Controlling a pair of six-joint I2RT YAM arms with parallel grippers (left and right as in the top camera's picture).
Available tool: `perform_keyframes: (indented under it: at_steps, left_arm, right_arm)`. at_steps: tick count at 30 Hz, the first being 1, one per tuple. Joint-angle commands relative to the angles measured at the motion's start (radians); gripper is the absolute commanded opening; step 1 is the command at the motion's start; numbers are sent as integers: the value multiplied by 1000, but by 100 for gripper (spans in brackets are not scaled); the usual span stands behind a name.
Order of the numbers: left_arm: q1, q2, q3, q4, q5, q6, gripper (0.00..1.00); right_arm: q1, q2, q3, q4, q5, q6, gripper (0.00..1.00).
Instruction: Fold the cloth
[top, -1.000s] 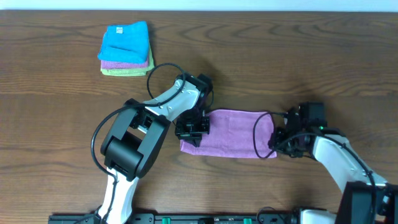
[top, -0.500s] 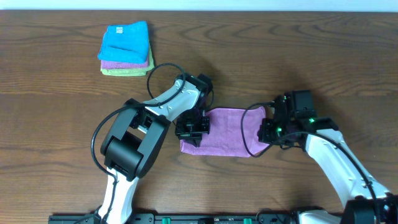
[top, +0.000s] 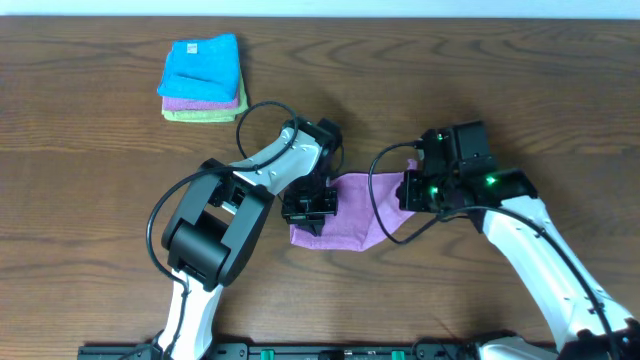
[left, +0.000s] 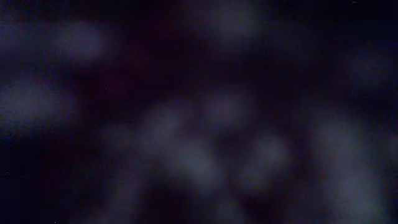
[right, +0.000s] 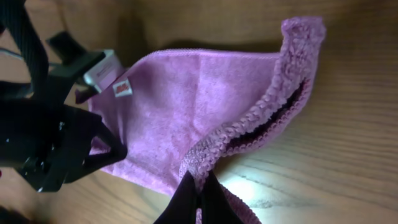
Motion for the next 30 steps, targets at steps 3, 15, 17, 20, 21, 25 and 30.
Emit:
perform_keyframes:
  at_steps: [3,15,17,20,21,25,30]
  left_arm:
    - [2,23,28,6,1,-8,6]
    - [98,-89,140,-48,-48,16,6]
    - [124,-146,140,-49,-74,16,6]
    - [175,-254,140,-64,-144,16,6]
    - [193,-289,140,-72,-168,16,6]
    - [271,-426,140,-110,-227,17,6]
    - [369,-552,140,-188,-235,59,6]
  right_arm:
    - [45,-14,16,-26,-2,37,2]
    - [110,-13,16,-35,-10,59,2]
    - [113,-14,16,-35,-10,59,1]
    - [115,-14,16,-35,-17,59,2]
    - [116,-13,16,-34,-22,58,2]
    - [137,-14,16,-26,-54,64,1]
    - [207,-14,16,10,-54,111,2]
